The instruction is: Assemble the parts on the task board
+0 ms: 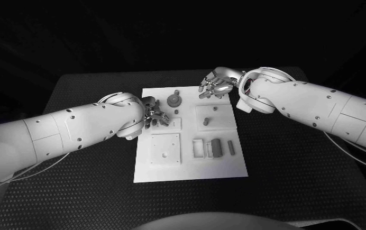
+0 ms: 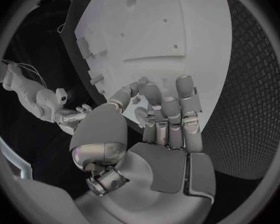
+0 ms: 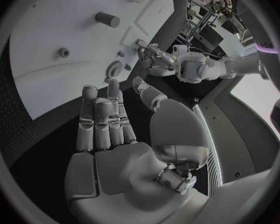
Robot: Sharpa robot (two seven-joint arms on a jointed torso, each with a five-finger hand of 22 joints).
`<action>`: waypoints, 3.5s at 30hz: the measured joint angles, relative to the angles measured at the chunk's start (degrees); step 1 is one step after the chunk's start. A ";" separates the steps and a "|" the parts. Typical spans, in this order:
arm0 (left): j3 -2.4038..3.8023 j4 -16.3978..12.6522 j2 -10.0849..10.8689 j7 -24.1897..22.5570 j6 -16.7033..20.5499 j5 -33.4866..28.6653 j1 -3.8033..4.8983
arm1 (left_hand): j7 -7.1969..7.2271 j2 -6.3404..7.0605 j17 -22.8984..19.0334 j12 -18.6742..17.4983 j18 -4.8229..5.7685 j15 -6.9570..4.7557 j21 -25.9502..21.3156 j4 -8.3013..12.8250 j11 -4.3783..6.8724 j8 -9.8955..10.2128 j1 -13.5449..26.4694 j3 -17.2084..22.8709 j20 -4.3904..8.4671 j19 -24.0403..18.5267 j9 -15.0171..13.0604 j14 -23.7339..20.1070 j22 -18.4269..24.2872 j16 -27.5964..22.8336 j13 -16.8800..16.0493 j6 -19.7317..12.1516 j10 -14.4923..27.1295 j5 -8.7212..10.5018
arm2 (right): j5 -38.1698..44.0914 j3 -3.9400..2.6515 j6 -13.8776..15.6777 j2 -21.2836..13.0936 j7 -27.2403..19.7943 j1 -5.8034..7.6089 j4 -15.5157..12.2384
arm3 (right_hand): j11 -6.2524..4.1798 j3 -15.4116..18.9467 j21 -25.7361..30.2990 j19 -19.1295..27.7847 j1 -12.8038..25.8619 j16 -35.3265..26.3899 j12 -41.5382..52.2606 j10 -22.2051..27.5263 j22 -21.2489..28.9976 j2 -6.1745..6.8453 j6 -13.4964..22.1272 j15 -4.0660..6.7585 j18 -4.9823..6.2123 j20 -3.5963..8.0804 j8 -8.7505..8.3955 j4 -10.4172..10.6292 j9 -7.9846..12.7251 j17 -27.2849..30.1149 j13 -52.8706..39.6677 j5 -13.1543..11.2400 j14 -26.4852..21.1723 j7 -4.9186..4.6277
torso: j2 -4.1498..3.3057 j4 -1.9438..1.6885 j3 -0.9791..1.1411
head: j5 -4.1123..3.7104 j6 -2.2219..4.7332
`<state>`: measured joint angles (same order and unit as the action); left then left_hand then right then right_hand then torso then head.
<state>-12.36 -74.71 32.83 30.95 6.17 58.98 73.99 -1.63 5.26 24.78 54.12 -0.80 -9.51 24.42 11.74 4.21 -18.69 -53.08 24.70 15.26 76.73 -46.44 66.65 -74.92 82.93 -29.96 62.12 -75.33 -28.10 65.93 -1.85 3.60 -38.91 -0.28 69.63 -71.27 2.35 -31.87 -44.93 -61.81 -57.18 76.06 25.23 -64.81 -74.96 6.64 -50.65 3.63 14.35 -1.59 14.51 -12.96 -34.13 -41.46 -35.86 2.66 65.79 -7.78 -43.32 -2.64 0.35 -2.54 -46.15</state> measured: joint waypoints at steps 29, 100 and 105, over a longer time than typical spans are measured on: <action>-0.06 0.33 -0.37 0.00 -0.27 0.28 -0.03 | 0.00 -0.64 -0.12 0.00 0.00 0.00 -0.23 -0.62 0.00 0.34 0.63 0.67 -0.20 0.20 0.06 0.00 0.02 -0.22 0.18 0.00 0.00 2.04 | 0.00 0.00 -0.10 -0.06 -0.01 0.00 0.01 | 0.00 0.00 0.23 0.00 0.00 0.00 0.00 0.00 0.00 0.00 0.03 0.13 0.00 0.00 0.00 0.00 -0.04 0.00 0.00 0.00 -0.13 -0.03 | 0.00 0.04 0.05 | -0.19 0.01; -0.08 0.56 -0.26 -0.18 0.04 -0.26 -0.07 | 0.54 1.07 -0.12 0.21 -0.01 -1.15 -1.39 -1.15 0.83 -1.52 -0.32 1.88 0.27 1.09 -1.69 1.03 0.01 -0.23 0.51 2.43 -0.43 5.98 | -0.01 0.00 -0.42 -0.05 -0.01 -0.05 0.00 | 0.00 0.00 0.23 0.00 0.23 0.00 0.00 0.00 0.00 -0.23 -0.11 0.11 0.01 0.00 0.00 0.00 -0.07 0.04 0.00 0.00 -0.12 0.10 | 0.01 -0.01 0.01 | -0.35 -0.18; -0.08 0.73 -0.44 -0.08 -0.06 -0.04 -0.08 | 0.54 1.07 -0.12 0.21 0.00 -1.11 -1.39 -1.14 0.83 -1.56 -0.32 1.89 0.26 1.09 -1.69 1.11 0.02 -0.23 0.50 2.43 -0.43 5.99 | -0.01 0.00 -0.44 -0.05 -0.01 -0.05 0.00 | 0.00 0.00 0.23 0.00 0.23 0.00 0.00 0.00 0.00 -0.23 -0.07 0.10 0.00 0.00 0.00 0.00 -0.12 0.05 0.00 0.00 -0.12 0.06 | 0.01 0.02 0.06 | -0.29 -0.18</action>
<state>-12.43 -73.98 32.39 30.87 6.11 58.94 73.91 -1.09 6.32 24.66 54.32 -0.81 -10.62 23.02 10.60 5.04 -20.25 -53.40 26.59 15.52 77.82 -48.13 67.76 -74.90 82.70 -29.46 64.55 -75.76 -22.11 65.92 -1.85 3.16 -38.96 -0.29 69.58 -71.27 2.35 -31.87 -44.70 -61.81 -56.95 76.05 25.23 -64.81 -74.96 6.41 -50.71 3.73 14.35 -1.59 14.51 -12.96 -34.24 -41.42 -35.86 2.66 65.67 -7.71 -43.32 -2.62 0.41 -2.83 -46.33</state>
